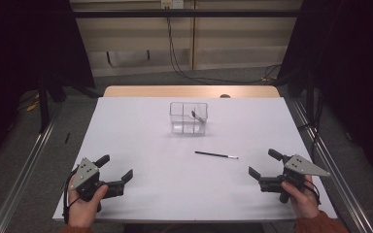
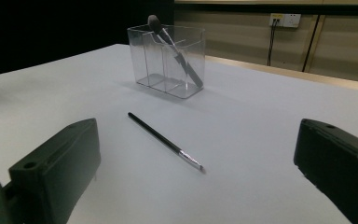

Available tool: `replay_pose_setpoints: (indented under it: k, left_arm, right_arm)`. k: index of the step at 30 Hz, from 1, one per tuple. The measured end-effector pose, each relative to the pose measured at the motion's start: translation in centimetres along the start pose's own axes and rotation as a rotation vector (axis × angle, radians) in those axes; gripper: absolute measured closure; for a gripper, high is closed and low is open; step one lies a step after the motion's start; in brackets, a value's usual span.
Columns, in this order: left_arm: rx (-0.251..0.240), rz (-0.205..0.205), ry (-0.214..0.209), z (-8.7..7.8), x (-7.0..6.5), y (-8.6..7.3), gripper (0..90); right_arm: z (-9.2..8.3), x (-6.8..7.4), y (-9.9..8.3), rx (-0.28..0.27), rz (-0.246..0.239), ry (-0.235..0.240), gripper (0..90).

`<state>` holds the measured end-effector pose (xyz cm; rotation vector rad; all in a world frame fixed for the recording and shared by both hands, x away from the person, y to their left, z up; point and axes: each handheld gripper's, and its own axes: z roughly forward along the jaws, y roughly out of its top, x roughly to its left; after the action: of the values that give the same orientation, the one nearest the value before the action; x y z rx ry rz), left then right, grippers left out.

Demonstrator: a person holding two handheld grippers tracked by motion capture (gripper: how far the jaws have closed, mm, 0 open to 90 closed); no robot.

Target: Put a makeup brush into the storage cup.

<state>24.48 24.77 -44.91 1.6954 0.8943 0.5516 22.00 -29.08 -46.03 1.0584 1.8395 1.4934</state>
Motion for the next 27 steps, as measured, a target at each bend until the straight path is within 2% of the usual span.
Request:
replay_pose_setpoints:
  k: [5,12,14,21,27]
  left_arm:
    - [0.003,0.001,-0.012,0.0,0.0,0.0,2.4]
    - [-0.001,0.003,-0.002,-0.5,-0.1,0.0,2.5]
    - [-0.003,0.0,0.01,-0.6,-0.1,0.0,2.5]
    - [0.002,0.009,-0.002,-0.4,-0.2,0.0,2.5]
    - [0.005,0.017,-0.006,-0.3,-0.2,0.0,2.5]
  right_arm:
    - [0.2,0.1,0.3,-0.01,0.0,0.001,0.0]
    - [0.3,-0.1,1.3,-0.03,-0.019,0.015,0.0]
    - [0.6,-0.2,1.5,-0.02,-0.021,0.022,0.0]
    - [2.2,-0.3,2.4,0.026,-0.035,0.05,0.0]
    - [3.4,-0.8,3.7,0.036,-0.031,0.076,0.0]
